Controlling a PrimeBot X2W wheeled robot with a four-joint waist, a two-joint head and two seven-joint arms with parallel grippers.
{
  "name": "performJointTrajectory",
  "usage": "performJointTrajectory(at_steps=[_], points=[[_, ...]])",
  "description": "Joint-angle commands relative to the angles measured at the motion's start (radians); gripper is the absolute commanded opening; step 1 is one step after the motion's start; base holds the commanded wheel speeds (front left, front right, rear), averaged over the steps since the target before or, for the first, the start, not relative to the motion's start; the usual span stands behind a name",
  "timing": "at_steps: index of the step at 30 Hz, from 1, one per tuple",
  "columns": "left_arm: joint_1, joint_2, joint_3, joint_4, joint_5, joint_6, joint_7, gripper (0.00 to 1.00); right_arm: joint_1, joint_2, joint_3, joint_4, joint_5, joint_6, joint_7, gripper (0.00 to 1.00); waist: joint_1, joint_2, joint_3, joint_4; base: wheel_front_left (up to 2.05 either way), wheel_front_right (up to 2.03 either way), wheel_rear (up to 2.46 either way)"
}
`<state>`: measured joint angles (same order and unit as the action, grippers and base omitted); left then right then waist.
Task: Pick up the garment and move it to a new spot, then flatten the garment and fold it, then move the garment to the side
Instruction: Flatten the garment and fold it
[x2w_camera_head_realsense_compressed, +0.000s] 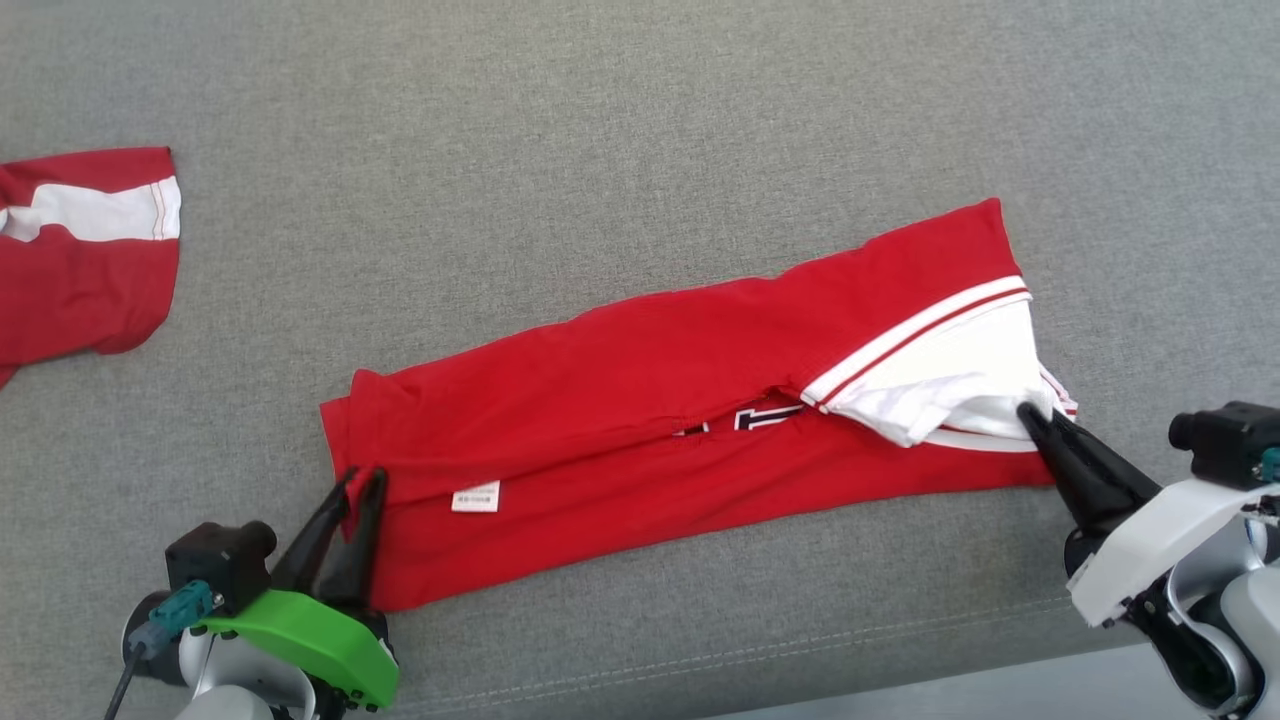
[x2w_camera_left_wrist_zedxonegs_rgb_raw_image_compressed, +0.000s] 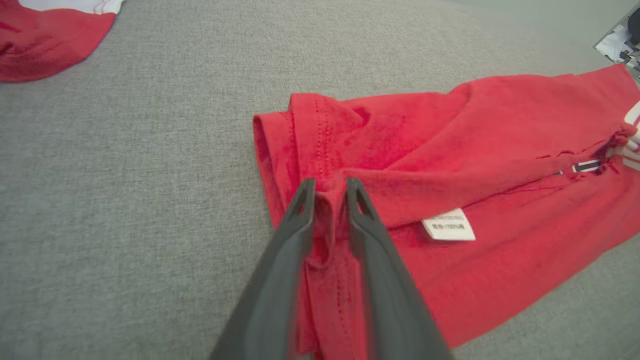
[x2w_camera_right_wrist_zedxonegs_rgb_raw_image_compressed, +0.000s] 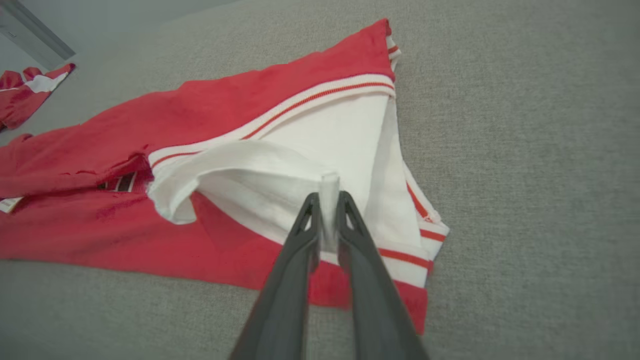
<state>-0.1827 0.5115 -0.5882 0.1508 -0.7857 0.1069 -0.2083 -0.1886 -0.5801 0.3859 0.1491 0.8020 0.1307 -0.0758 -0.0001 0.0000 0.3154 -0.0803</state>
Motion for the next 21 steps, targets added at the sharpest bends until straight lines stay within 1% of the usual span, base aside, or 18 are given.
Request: performJointTrajectory(at_steps=[1, 3, 6, 11, 15, 21], points=[[0.02, -0.006, 0.001, -0.002, -0.008, 0.006, -0.006, 1.0, 0.003, -0.006, 0.015, 0.01, -0.022, 0.0, -0.011, 1.0, 0.0001, 0.0, -0.007, -0.003, 0.0, 0.0, 0.0], [0.033, -0.004, 0.007, -0.01, -0.015, 0.01, -0.008, 1.0, 0.004, -0.014, 0.027, 0.027, -0.051, 0.0, -0.028, 1.0, 0.0001, 0.0, -0.015, -0.007, 0.0, 0.0, 0.0], [0.055, 0.0, 0.022, -0.037, -0.024, 0.028, -0.015, 1.0, 0.013, -0.009, 0.028, 0.049, -0.062, 0.0, -0.05, 1.0, 0.0001, 0.0, -0.028, -0.012, 0.0, 0.0, 0.0], [0.088, 0.008, 0.039, -0.085, -0.027, 0.051, -0.026, 1.0, 0.032, -0.009, 0.016, 0.062, -0.037, 0.0, -0.074, 1.0, 0.0001, 0.0, -0.05, -0.022, 0.0, 0.0, 0.0], [0.09, 0.011, 0.037, -0.115, -0.004, 0.066, -0.03, 1.0, 0.048, -0.016, -0.008, 0.068, -0.025, 0.0, -0.085, 1.0, 0.0001, 0.0, -0.07, -0.03, 0.0, 0.0, 0.0], [0.076, 0.001, 0.036, -0.165, 0.031, 0.11, -0.036, 1.0, 0.075, -0.037, -0.089, 0.055, -0.018, 0.0, -0.082, 1.0, 0.0001, 0.0, -0.101, -0.034, 0.0, 0.0, 0.0]])
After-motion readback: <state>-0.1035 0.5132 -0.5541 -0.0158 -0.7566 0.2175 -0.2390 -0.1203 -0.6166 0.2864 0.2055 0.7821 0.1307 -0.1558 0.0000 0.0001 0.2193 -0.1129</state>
